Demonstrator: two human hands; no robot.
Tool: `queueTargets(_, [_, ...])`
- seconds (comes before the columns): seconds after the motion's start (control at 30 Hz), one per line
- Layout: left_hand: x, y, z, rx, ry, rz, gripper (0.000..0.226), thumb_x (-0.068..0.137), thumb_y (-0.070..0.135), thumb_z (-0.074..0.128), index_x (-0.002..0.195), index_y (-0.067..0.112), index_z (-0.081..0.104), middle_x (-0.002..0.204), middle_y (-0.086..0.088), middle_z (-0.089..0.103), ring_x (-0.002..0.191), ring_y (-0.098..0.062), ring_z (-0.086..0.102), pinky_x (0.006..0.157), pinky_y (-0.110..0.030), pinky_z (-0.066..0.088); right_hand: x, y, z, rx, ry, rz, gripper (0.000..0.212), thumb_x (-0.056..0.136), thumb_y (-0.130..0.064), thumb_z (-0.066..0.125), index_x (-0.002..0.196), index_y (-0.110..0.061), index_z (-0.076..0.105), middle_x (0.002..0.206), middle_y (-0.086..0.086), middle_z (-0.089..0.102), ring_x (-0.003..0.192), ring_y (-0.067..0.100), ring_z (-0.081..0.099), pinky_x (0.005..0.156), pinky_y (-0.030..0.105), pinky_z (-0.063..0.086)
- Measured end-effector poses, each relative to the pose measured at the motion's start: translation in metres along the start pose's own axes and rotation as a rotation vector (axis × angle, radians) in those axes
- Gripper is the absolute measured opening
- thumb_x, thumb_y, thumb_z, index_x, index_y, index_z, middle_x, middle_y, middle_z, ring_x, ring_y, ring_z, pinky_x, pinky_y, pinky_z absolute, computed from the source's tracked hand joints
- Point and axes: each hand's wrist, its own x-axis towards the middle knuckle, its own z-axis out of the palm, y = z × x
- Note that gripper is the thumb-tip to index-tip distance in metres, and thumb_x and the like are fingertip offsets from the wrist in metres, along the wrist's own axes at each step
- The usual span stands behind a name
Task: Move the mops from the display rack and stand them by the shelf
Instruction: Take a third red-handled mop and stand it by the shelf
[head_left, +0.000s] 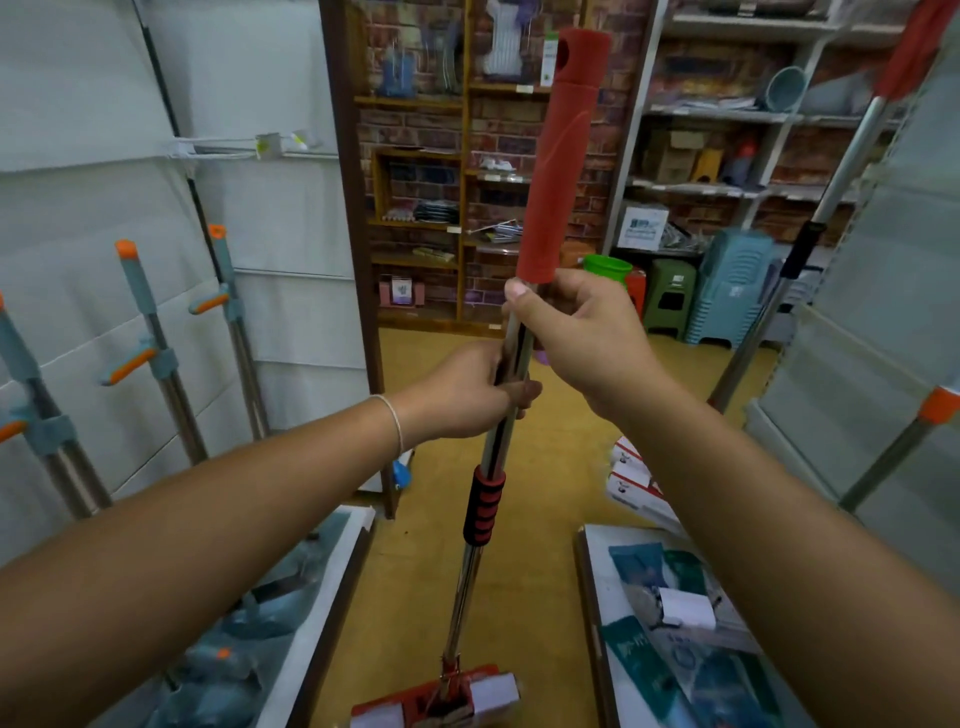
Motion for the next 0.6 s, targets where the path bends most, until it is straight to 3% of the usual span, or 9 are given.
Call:
queueTargets(0.1, [0.034,-0.007,0.000,-0.006,-0.033,0.037,0.014,0.094,0.030,0.060,0.101,0.018,0.057,0.089,-0.002,0.071,0.084,-0.011,0.070,0.080,-0.033,0.055,0.027,0.014,-0.005,-0.027,0.029,0.002,0.011,0.093,-0.033,0.065,0.090,-0.024,0.069,0.097,0.015,0.073,0.095,0.028,0.070,0.089,0.054,0.056])
queueTargets(0.2, [0.072,-0.014,0.000,-0.031,-0.065,0.100,0.006,0.094,0.029,0.060,0.095,0.029,0.054,0.088,-0.002,0.071,0.081,-0.009,0.070,0.077,-0.030,0.055,0.056,0.030,-0.011,-0.047,0.072,0.007,0.011,0.093,-0.033,0.065,0.088,-0.025,0.069,0.095,0.014,0.073,0.093,0.030,0.070,0.087,0.054,0.056])
queueTargets(0.27, [0.098,-0.019,0.000,-0.025,-0.095,0.151,0.012,0.094,0.030,0.060,0.090,0.037,0.051,0.087,-0.001,0.072,0.080,-0.008,0.069,0.076,-0.029,0.054,0.076,0.042,-0.015,-0.066,0.107,0.011,0.012,0.093,-0.034,0.065,0.087,-0.025,0.070,0.095,0.017,0.073,0.092,0.032,0.070,0.086,0.055,0.056])
queueTargets(0.4, [0.156,-0.031,0.000,-0.022,-0.160,0.205,0.010,0.095,0.030,0.059,0.087,0.029,0.053,0.086,-0.003,0.072,0.082,-0.011,0.070,0.081,-0.036,0.056,0.120,0.069,-0.022,-0.110,0.185,0.038,0.020,0.094,-0.034,0.064,0.093,-0.015,0.071,0.098,0.025,0.070,0.092,0.039,0.067,0.082,0.059,0.054])
queueTargets(0.5, [0.201,-0.035,-0.003,-0.032,-0.210,0.236,0.010,0.095,0.030,0.059,0.087,0.028,0.053,0.087,-0.005,0.073,0.085,-0.015,0.070,0.085,-0.040,0.055,0.155,0.083,-0.028,-0.152,0.245,0.046,0.025,0.094,-0.032,0.064,0.096,-0.007,0.070,0.091,0.025,0.069,0.074,0.030,0.061,0.074,0.050,0.053])
queueTargets(0.6, [0.245,-0.036,-0.006,-0.052,-0.257,0.278,0.012,0.095,0.030,0.059,0.090,0.019,0.056,0.088,-0.008,0.072,0.086,-0.020,0.070,0.086,-0.045,0.054,0.188,0.092,-0.037,-0.173,0.309,0.061,0.027,0.095,-0.032,0.063,0.093,-0.007,0.070,0.081,0.022,0.063,0.071,0.020,0.055,0.068,0.040,0.046])
